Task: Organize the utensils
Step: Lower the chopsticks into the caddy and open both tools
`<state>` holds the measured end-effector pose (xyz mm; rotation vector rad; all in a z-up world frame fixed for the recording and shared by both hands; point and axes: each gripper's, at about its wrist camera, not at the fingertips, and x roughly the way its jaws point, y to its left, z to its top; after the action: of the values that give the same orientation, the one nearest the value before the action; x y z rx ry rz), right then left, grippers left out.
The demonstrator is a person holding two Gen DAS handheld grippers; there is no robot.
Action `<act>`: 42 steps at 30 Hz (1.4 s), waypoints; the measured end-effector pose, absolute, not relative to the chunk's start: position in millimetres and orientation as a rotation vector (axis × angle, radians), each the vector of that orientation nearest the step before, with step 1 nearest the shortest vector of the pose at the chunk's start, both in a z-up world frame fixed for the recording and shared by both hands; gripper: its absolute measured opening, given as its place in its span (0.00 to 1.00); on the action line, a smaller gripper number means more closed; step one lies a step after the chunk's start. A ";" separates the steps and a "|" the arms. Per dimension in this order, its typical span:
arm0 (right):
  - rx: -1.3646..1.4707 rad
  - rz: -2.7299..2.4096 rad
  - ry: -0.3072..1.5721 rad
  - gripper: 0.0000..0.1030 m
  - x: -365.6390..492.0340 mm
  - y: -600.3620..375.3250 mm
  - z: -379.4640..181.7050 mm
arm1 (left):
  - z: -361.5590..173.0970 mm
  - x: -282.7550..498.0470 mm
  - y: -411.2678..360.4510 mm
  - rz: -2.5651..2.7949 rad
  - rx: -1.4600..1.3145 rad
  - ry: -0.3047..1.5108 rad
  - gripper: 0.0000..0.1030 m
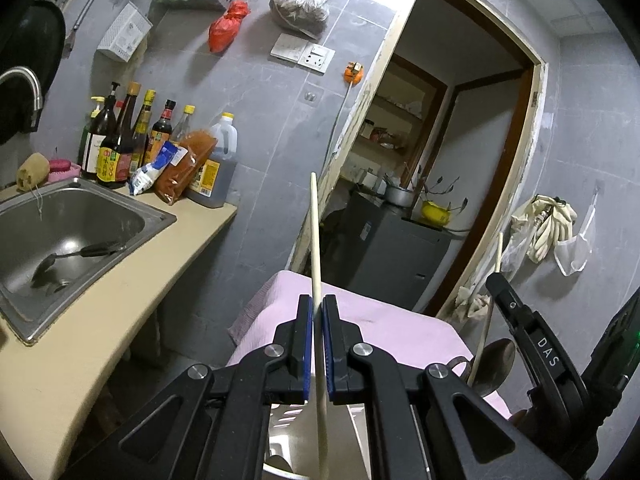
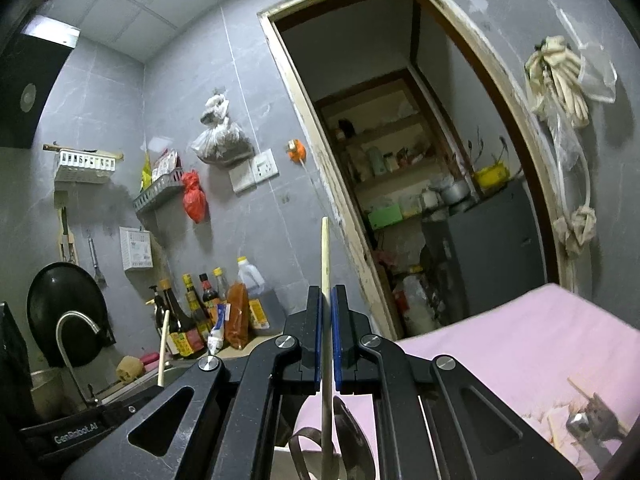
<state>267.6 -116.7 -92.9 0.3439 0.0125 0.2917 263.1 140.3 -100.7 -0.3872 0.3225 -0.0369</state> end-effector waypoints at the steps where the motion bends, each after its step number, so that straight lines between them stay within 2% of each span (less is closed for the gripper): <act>1: 0.333 0.293 0.006 0.04 267.3 -115.2 -91.7 | -100.3 261.8 139.8 -0.037 -0.380 0.320 0.05; 8: 0.303 0.291 0.033 0.04 267.4 -111.2 -91.0 | -92.6 251.4 135.9 0.002 -0.330 0.258 0.06; 22: 0.250 0.314 0.186 0.06 252.9 -122.2 -85.0 | -83.4 252.6 141.5 -0.051 -0.353 0.372 0.06; 24: 0.247 0.313 0.204 0.09 248.0 -128.0 -80.8 | -78.7 252.2 141.0 -0.057 -0.360 0.393 0.06; 28: 0.243 0.293 0.226 0.27 234.2 -149.5 -66.5 | -65.5 251.1 135.5 -0.071 -0.360 0.435 0.06; 31: 0.228 0.266 0.245 0.28 226.2 -167.2 -57.1 | -53.0 248.9 125.1 -0.096 -0.346 0.446 0.16; 33: 0.215 0.245 0.257 0.30 221.6 -179.8 -50.6 | -45.7 245.7 116.9 -0.116 -0.340 0.440 0.33; 35: 0.203 0.220 0.254 0.36 214.2 -194.3 -44.4 | -39.0 242.1 107.5 -0.131 -0.342 0.430 0.44; 37: 0.195 0.197 0.257 0.47 210.3 -206.0 -37.8 | -32.2 239.4 96.0 -0.147 -0.340 0.420 0.47; 40: 0.180 0.157 0.250 0.56 201.5 -232.1 -25.4 | -24.0 238.0 76.0 -0.175 -0.316 0.416 0.52; 42: 0.167 0.139 0.244 0.64 197.9 -246.8 -16.8 | -18.6 235.0 63.1 -0.189 -0.302 0.403 0.63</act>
<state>197.9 -246.8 -16.8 0.1674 0.2436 0.1387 235.0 63.1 -18.6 -0.3024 0.4026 -0.1890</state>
